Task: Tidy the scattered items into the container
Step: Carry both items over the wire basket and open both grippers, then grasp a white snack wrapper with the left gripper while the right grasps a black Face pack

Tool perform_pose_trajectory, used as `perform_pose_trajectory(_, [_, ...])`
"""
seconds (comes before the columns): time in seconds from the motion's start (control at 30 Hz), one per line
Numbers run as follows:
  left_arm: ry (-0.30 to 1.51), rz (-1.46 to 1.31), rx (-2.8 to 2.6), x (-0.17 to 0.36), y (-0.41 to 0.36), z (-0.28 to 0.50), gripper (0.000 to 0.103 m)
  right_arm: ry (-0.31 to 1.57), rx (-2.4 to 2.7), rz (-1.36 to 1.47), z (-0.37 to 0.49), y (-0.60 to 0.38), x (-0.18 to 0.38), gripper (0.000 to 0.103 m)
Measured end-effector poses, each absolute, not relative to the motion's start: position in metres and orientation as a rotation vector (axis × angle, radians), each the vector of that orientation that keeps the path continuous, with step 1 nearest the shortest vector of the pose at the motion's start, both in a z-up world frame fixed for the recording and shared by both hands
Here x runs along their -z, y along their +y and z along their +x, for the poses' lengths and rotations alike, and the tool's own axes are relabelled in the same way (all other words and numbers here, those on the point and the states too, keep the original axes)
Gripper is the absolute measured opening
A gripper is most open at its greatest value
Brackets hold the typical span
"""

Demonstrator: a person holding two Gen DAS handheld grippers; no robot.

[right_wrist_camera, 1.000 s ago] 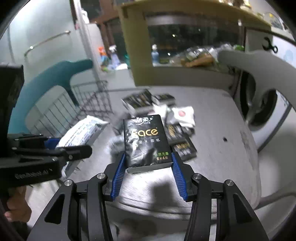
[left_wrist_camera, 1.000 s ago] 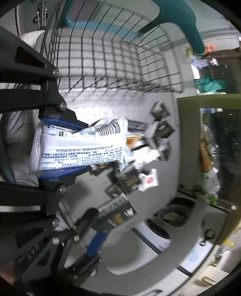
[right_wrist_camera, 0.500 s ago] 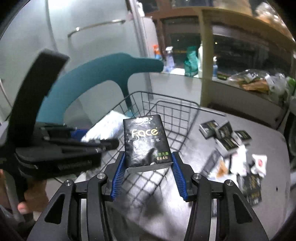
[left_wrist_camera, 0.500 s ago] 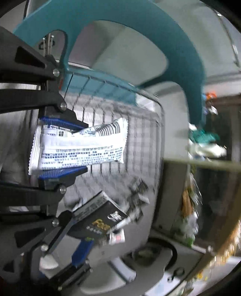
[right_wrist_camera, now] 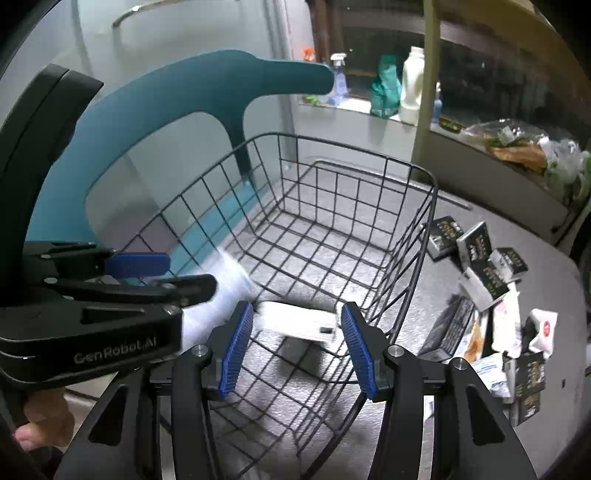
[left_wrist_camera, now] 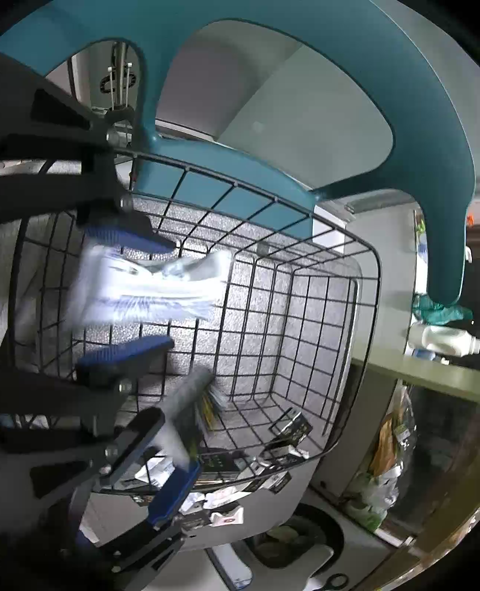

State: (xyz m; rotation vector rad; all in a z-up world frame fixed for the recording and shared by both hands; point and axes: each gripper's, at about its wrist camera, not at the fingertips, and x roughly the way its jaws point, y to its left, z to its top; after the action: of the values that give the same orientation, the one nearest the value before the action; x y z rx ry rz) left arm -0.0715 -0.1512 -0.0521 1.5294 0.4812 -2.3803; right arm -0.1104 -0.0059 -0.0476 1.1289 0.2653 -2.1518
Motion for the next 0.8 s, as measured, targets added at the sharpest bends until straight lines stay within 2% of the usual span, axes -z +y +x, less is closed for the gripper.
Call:
perform_pose_trajectory(0.07, [0.471,1.506,2.385,0.049,-0.151,-0.067,0.065,0.247,2.161,1.124,-0.109,-0.001,0.045,0.055])
perform_pose_trajectory(0.27, [0.511,1.48,2.437,0.029,-0.137,-0.061,0.065,0.184,2.23,1.072,-0.104,0.039,0.018,0.055])
perform_pose_trajectory(0.47, [0.476,1.473,2.6,-0.008,-0.072,-0.062,0.065,0.151,2.455,1.066,-0.106,0.131,0.001,0.057])
perform_pose_trajectory(0.67, [0.409,1.576,2.724,-0.01,0.016,-0.073,0.065,0.144,2.501,1.23,-0.111,0.203,0.042,0.058])
perform_pose_trajectory(0.8, [0.383,1.639,2.718,0.004,0.046,-0.086,0.065,0.133,2.41,1.295,-0.106,0.216,0.08,0.058])
